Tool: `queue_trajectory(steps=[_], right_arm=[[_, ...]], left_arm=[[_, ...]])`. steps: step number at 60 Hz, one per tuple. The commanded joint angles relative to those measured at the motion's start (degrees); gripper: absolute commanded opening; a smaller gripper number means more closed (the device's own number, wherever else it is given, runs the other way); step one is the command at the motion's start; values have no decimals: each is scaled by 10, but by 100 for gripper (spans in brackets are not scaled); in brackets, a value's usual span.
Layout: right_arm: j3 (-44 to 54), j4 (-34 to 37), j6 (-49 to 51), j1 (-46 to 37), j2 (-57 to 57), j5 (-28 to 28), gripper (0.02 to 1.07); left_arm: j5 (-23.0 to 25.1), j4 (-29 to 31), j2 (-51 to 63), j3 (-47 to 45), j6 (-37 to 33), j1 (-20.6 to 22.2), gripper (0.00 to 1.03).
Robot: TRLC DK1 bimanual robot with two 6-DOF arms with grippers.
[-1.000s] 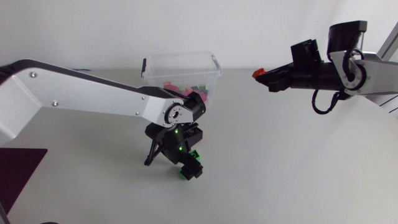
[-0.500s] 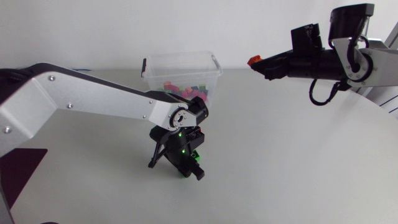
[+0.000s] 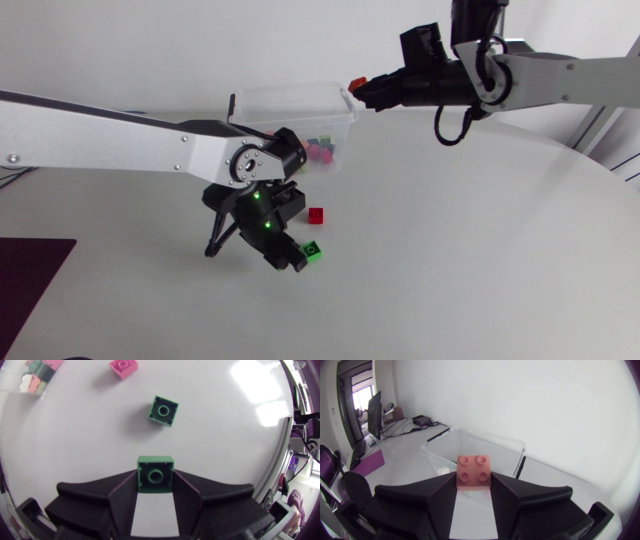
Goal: Place the duplo bricks in the container
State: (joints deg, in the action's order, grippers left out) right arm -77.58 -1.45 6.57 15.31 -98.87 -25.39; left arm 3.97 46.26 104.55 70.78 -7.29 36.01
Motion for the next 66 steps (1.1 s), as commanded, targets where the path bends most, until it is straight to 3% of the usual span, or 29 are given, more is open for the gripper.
queue_trajectory(steps=[1, 29, 51, 66], right_arm=[[-38, 0, -13, 15, -35, 11, 29], [-195, 18, -23, 48, -176, 45, 29], [-295, 59, -24, 63, -246, 68, 29], [-312, 65, -26, 62, -269, 77, 29]], left_arm=[[-1, 10, -32, -20, -11, -16, 12], [11, 13, -91, 37, -42, -96, 12], [13, 13, -104, 96, -55, -119, 12], [17, 3, -105, 113, -55, -132, 12]])
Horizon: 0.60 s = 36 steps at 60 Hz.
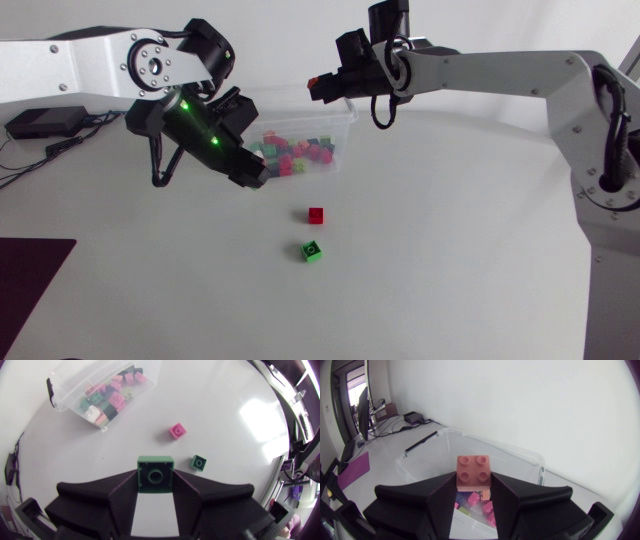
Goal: Place the duplo bricks in the container
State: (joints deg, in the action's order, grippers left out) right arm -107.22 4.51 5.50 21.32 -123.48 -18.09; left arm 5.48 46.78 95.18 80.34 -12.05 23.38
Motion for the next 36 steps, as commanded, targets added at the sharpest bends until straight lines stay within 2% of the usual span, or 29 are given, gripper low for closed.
queue_trajectory(steps=[1, 11, 23, 32, 34, 36], right_arm=[[-18, 6, -15, 2, -24, 5, 29], [-48, 24, -15, 0, -46, 10, 29], [-125, 95, -15, 7, -84, 30, 30], [-144, 112, -15, 13, -87, 38, 31], [-147, 113, -15, 14, -87, 43, 40], [-149, 117, -15, 15, -87, 49, 58]], left_arm=[[2, -4, -11, 19, -8, -7, 12], [7, -18, -17, 32, -7, -18, 12], [12, -35, -17, 51, -7, -36, 12], [13, -40, -19, 53, -10, -40, 12], [13, -41, -21, 52, -11, -40, 12], [13, -42, -23, 53, -11, -40, 12]])
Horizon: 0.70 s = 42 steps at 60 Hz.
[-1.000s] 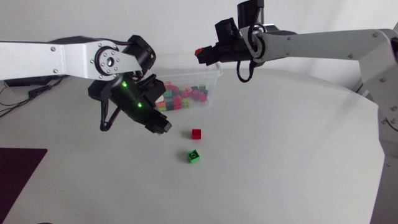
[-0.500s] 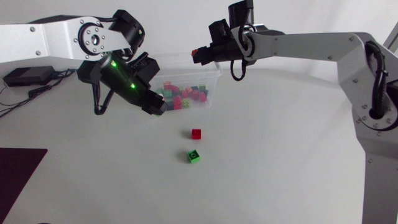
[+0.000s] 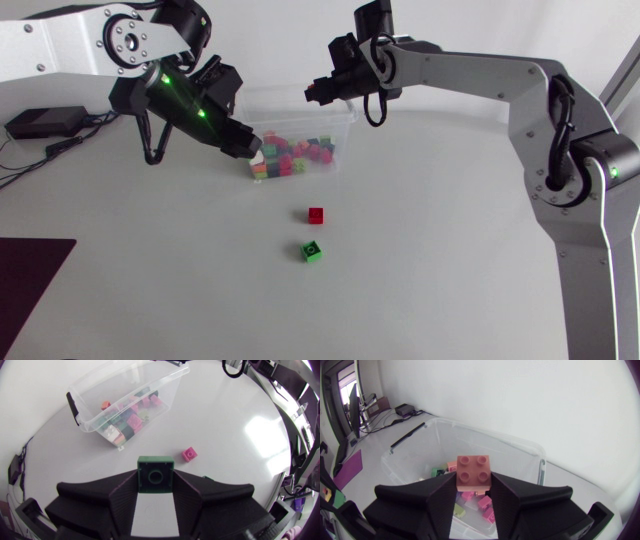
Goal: Place the duplo bricks in the container
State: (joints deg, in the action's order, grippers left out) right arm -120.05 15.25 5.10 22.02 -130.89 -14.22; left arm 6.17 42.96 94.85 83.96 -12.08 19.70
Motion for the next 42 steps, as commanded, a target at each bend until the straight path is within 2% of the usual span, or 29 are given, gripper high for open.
queue_trajectory(steps=[1, 2, 3, 5, 21, 42], right_arm=[[-22, 12, -11, 9, -12, 13, 70], [-24, 15, -10, 10, -13, 14, 80], [-26, 18, -10, 11, -12, 16, 93], [-26, 22, -9, 12, -11, 17, 103], [-6, 37, -9, 11, 26, 22, 103], [184, 3, -9, 17, 175, 23, 103]], left_arm=[[6, -6, -21, 16, -11, -4, 12], [6, -8, -22, 16, -11, -4, 12], [6, -9, -23, 16, -10, -5, 12], [6, -12, -25, 17, -10, -5, 12], [16, -38, -26, 45, -8, -21, 12], [25, -116, 17, 74, 6, -40, 12]])
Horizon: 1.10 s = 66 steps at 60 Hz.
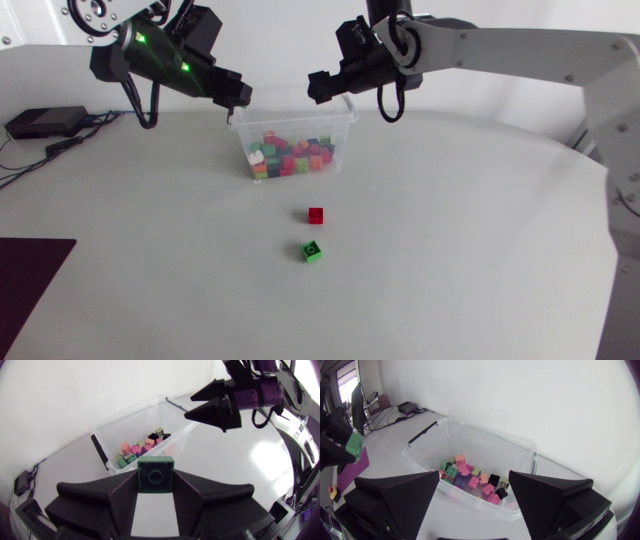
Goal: Place the duplo bricks in the container
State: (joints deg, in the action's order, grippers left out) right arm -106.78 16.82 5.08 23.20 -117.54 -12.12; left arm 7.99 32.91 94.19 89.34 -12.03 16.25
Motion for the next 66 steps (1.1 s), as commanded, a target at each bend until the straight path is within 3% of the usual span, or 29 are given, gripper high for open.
queue_trajectory(steps=[1, 25, 58, 66], right_arm=[[59, -14, -8, 5, 49, 2, 103], [286, -48, 0, 37, 203, 7, 103], [453, -71, 34, 46, 276, 3, 102], [468, -72, 48, 46, 274, 1, 102]], left_arm=[[7, -18, 27, 21, 6, -6, 12], [19, -97, 117, 73, 32, -17, 13], [19, -137, 224, 160, 50, -22, 14], [19, -137, 247, 184, 54, -21, 18]])
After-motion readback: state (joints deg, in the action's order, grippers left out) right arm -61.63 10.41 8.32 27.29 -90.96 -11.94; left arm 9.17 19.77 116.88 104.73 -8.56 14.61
